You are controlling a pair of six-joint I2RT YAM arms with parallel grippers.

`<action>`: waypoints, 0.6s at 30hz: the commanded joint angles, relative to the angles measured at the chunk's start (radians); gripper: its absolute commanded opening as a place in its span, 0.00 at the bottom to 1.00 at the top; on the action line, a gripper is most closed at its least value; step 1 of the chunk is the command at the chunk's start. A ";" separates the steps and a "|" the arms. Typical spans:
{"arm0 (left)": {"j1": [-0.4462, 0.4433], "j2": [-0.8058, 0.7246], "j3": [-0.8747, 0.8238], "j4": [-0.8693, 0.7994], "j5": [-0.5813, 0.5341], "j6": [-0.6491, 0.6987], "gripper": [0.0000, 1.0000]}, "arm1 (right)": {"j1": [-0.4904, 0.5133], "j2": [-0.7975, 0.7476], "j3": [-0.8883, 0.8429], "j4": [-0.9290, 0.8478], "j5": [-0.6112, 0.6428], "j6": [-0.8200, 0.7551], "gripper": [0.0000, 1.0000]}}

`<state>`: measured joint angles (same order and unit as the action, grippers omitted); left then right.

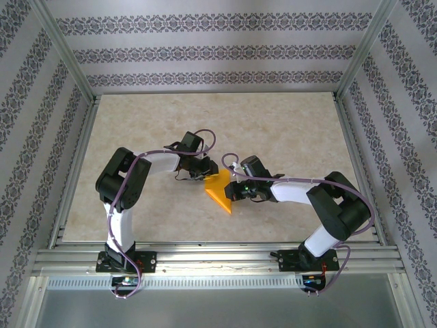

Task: Fold a paper plane with a square sheet of paper (pick it up from the middle)
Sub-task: Third fold the triangle at the center of the table.

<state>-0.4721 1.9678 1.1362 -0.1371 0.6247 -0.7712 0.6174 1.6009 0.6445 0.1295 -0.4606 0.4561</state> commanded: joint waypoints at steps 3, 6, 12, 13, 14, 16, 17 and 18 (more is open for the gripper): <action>-0.009 -0.020 -0.019 -0.023 -0.029 -0.015 0.26 | 0.001 -0.003 0.016 -0.014 -0.018 -0.019 0.00; -0.008 -0.027 -0.026 -0.023 -0.031 -0.016 0.26 | 0.001 0.002 0.018 -0.016 -0.026 -0.021 0.00; -0.009 -0.029 -0.028 -0.028 -0.033 -0.013 0.26 | 0.002 -0.005 0.029 -0.030 -0.027 -0.024 0.00; -0.009 -0.029 -0.027 -0.031 -0.034 -0.012 0.26 | 0.000 -0.008 0.029 -0.035 -0.024 -0.026 0.00; -0.009 -0.030 -0.028 -0.034 -0.036 -0.011 0.26 | 0.001 -0.013 0.027 -0.037 -0.024 -0.029 0.00; -0.009 -0.030 -0.030 -0.035 -0.036 -0.011 0.26 | 0.000 -0.018 0.031 -0.048 -0.017 -0.035 0.00; -0.008 -0.030 -0.033 -0.033 -0.036 -0.012 0.26 | 0.000 -0.020 0.036 -0.059 -0.012 -0.038 0.00; -0.009 -0.029 -0.035 -0.028 -0.033 -0.013 0.26 | 0.000 -0.022 0.039 -0.069 -0.010 -0.042 0.00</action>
<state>-0.4721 1.9572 1.1229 -0.1371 0.6178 -0.7750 0.6178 1.5997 0.6571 0.0956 -0.4717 0.4400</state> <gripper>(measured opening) 0.258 0.049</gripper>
